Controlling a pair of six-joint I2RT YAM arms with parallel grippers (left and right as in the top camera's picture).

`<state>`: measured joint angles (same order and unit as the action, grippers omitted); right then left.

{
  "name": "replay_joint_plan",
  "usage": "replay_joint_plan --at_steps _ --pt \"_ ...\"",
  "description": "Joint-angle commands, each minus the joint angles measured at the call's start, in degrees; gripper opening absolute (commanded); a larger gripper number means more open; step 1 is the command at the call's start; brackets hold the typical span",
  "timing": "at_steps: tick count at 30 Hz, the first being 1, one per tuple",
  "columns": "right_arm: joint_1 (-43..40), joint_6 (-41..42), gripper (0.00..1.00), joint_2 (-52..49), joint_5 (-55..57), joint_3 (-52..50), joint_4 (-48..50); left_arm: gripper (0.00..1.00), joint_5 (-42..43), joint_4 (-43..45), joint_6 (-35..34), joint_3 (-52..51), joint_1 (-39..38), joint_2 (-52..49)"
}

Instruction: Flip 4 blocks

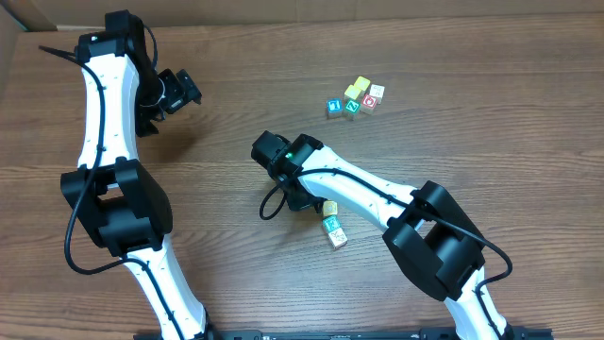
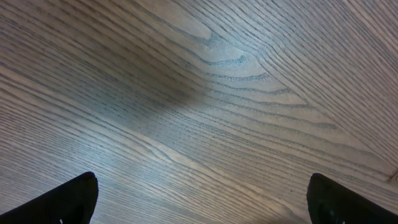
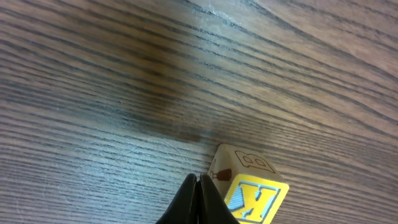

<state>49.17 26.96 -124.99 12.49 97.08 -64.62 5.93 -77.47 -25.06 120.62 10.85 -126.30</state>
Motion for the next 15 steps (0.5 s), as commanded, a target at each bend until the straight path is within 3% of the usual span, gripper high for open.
replay_joint_plan --at_steps 1,15 --pt "-0.17 -0.17 0.04 -0.07 1.03 -0.35 -0.37 1.00 -0.15 0.20 0.44 -0.20 -0.44 0.52" --pt "-0.17 -3.41 0.04 -0.07 1.03 -0.35 -1.20 1.00 -0.15 0.20 0.44 -0.20 -0.44 0.52"
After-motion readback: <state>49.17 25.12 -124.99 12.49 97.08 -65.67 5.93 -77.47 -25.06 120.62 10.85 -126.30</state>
